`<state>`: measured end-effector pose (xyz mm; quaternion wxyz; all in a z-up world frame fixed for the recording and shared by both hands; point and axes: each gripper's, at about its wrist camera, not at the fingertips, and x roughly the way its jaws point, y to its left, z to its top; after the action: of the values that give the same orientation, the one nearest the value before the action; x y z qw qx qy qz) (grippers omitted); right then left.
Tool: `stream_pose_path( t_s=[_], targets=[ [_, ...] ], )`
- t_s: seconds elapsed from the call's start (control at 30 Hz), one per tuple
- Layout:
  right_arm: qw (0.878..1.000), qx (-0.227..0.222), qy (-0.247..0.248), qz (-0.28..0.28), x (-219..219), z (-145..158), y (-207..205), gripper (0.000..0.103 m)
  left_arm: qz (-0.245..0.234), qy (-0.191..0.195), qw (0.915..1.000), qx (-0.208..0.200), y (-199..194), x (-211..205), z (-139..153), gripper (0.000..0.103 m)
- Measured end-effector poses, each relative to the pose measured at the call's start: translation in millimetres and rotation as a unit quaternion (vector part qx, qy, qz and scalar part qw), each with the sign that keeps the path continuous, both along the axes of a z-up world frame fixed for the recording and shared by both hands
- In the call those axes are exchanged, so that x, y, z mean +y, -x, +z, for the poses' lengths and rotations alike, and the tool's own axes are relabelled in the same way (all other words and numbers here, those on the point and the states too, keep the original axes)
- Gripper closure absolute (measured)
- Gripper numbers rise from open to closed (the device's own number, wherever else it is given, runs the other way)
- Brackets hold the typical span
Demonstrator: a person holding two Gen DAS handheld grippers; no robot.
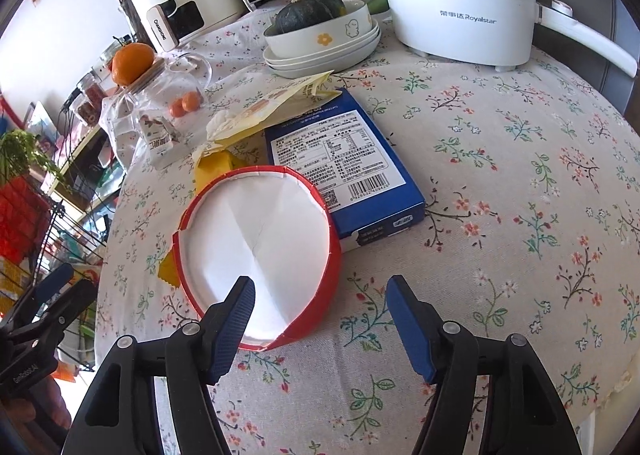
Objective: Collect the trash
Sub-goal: 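Grasp the red-rimmed white paper lid by its rim with the right gripper, then grasp the yellow chip bag with the left gripper while the right gripper holds the lid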
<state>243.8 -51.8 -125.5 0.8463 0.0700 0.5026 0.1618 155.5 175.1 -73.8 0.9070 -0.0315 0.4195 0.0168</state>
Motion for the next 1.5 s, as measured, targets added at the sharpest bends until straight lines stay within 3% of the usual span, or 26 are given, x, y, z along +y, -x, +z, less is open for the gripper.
stream_pose_path(
  t_s=[0.2, 0.4, 0.7, 0.9, 1.2, 1.3, 1.33, 1.43, 1.5],
  targets=[
    [1.000, 0.013, -0.027, 0.009, 6, -9, -4, 0.061, -0.002, 0.001, 1.0000, 0.001, -1, 2, 1, 0.010],
    [0.997, 0.012, -0.078, 0.023, -1, 6, -1, 0.085, -0.005, -0.001, 1.0000, 0.005, -7, -3, -2, 0.010],
    [0.994, -0.017, -0.104, 0.024, -38, 42, 13, 0.088, -0.004, -0.007, 0.9999, 0.013, -22, -22, -6, 0.010],
    [0.996, -0.034, -0.085, -0.006, -82, 56, 17, 0.088, -0.023, -0.008, 0.9995, 0.021, -39, -49, -11, 0.016],
    [0.997, -0.029, -0.061, -0.045, -128, 54, 18, 0.088, -0.007, 0.010, 0.9987, 0.049, -65, -62, -31, 0.050],
    [0.997, -0.031, -0.055, -0.050, -138, 56, 19, 0.088, 0.003, 0.021, 0.9983, 0.054, -69, -61, -33, 0.077],
    [0.997, -0.032, -0.054, -0.052, -141, 56, 20, 0.088, 0.004, 0.023, 0.9981, 0.056, -70, -61, -33, 0.093],
    [0.996, -0.033, -0.053, -0.059, -148, 59, 21, 0.088, 0.002, 0.022, 0.9985, 0.051, -68, -64, -29, 0.102],
    [0.996, -0.035, -0.054, -0.064, -154, 62, 23, 0.088, -0.005, 0.024, 0.9987, 0.045, -65, -67, -23, 0.102]
  ],
)
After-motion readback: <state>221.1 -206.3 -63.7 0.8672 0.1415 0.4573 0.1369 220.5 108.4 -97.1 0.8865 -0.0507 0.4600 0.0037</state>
